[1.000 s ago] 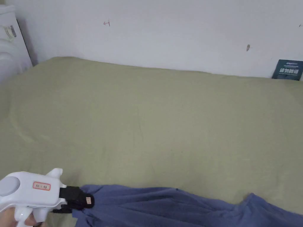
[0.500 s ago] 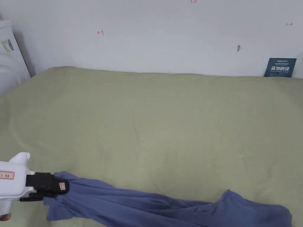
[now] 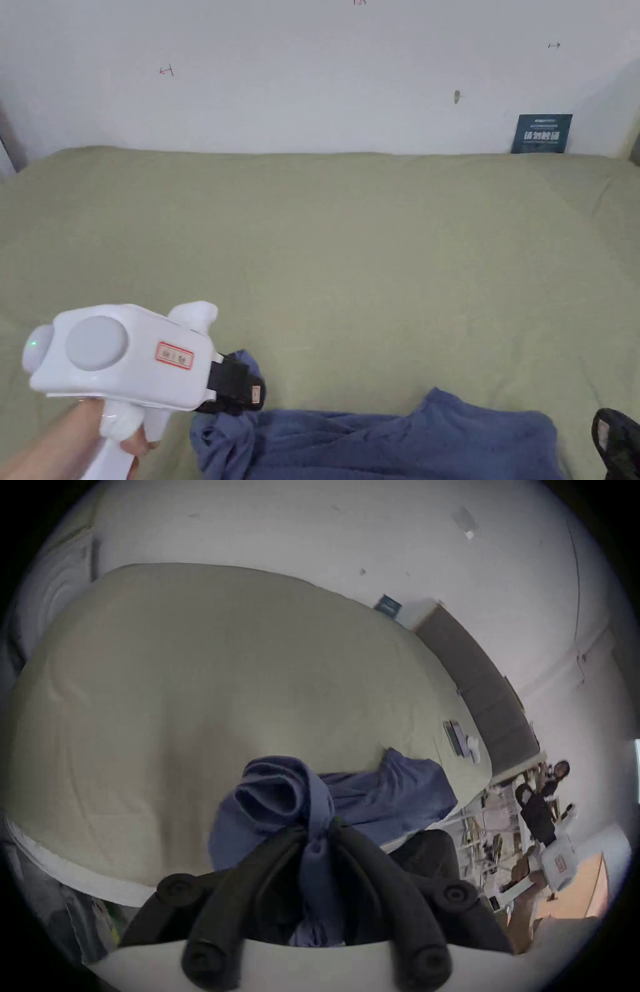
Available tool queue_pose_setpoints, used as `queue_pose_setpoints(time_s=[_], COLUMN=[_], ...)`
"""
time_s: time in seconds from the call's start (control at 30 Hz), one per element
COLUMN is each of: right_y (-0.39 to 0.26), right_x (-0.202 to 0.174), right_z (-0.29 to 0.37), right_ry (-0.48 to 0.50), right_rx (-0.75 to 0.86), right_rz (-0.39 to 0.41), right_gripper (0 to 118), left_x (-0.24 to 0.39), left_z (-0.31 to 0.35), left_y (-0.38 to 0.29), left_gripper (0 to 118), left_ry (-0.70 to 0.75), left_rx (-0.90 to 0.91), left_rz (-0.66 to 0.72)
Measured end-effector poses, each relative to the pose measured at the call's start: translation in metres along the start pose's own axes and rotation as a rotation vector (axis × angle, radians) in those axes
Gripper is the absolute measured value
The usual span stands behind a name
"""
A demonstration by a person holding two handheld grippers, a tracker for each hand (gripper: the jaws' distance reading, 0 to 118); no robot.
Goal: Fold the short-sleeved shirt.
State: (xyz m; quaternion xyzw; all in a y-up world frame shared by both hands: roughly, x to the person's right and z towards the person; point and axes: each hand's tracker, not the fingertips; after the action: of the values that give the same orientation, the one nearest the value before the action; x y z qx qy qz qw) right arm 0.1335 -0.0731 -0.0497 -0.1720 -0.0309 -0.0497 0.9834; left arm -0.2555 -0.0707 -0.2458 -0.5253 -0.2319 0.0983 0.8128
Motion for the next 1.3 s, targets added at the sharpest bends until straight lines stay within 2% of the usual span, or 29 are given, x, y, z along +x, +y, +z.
queue_pose_setpoints(time_s=[0.13,0.23,0.27,0.3,0.33,0.37,0.4,0.43,0.47,0.5,0.63,0.67,0.7,0.73,0.77,0.9,1.03,1.17,1.3], right_y=[-0.002,-0.004,-0.005,-0.006,-0.007,-0.007,-0.008,-0.009,-0.009,-0.009,-0.011,-0.011,-0.011,-0.011,-0.011,-0.010,-0.010,-0.014,-0.017], right_x=[0.006,0.010,0.011,0.012,0.012,0.012,0.013,0.013,0.013,0.013,0.010,0.008,0.007,0.005,0.003,-0.002,-0.003,-0.004,-0.005], right_z=[0.002,0.002,0.002,0.003,0.003,0.003,0.003,0.003,0.003,0.003,-0.001,-0.001,-0.002,-0.003,-0.004,-0.005,-0.005,-0.007,-0.008], right_ry=[-0.011,-0.023,-0.024,-0.025,-0.030,-0.030,-0.031,-0.034,-0.034,-0.034,-0.023,-0.014,-0.010,-0.004,0.002,0.016,0.015,0.004,0.001], right_rx=[-0.013,-0.013,-0.017,-0.019,-0.023,-0.027,-0.029,-0.033,-0.037,-0.040,-0.051,-0.054,-0.055,-0.057,-0.060,-0.066,-0.074,-0.096,-0.117], right_rz=[0.007,0.002,0.000,-0.003,-0.004,-0.004,-0.004,-0.004,-0.003,-0.003,0.002,0.001,0.002,0.005,0.009,0.030,0.033,0.041,0.048], right_gripper=[0,0,0,0,0,0,0,0,0,0,0,0,0,0,0,0,0,0,0], left_x=[0.040,0.058,0.066,0.069,0.070,0.071,0.071,0.068,0.063,0.058,0.026,0.019,0.011,0.001,-0.007,-0.026,-0.014,-0.002,-0.009], left_z=[-0.058,-0.102,-0.116,-0.127,-0.138,-0.145,-0.148,-0.143,-0.135,-0.127,-0.081,-0.071,-0.065,-0.063,-0.065,-0.089,-0.139,-0.191,-0.191], left_y=[0.003,0.004,0.003,0.002,0.000,-0.003,-0.004,-0.004,-0.002,0.000,0.002,0.001,0.000,-0.002,-0.005,-0.013,-0.027,-0.039,-0.043], left_gripper=[9,10,15,37,73,96,105,105,113,113,111,107,92,59,0,0,0,0,0], left_ry=[-0.029,-0.066,-0.054,-0.046,-0.063,-0.108,-0.124,-0.147,-0.167,-0.180,-0.208,-0.201,-0.183,-0.174,-0.135,-0.181,-0.318,-0.279,-0.351], left_rx=[-0.081,-0.115,-0.127,-0.139,-0.140,-0.157,-0.160,-0.124,-0.109,-0.096,-0.015,0.001,0.011,0.013,0.018,-0.068,-0.147,-0.166,-0.145], left_rz=[-0.055,-0.045,-0.052,-0.065,-0.075,-0.072,-0.052,-0.015,0.004,0.018,0.068,0.078,0.085,0.083,0.109,0.170,0.205,0.203,0.277])
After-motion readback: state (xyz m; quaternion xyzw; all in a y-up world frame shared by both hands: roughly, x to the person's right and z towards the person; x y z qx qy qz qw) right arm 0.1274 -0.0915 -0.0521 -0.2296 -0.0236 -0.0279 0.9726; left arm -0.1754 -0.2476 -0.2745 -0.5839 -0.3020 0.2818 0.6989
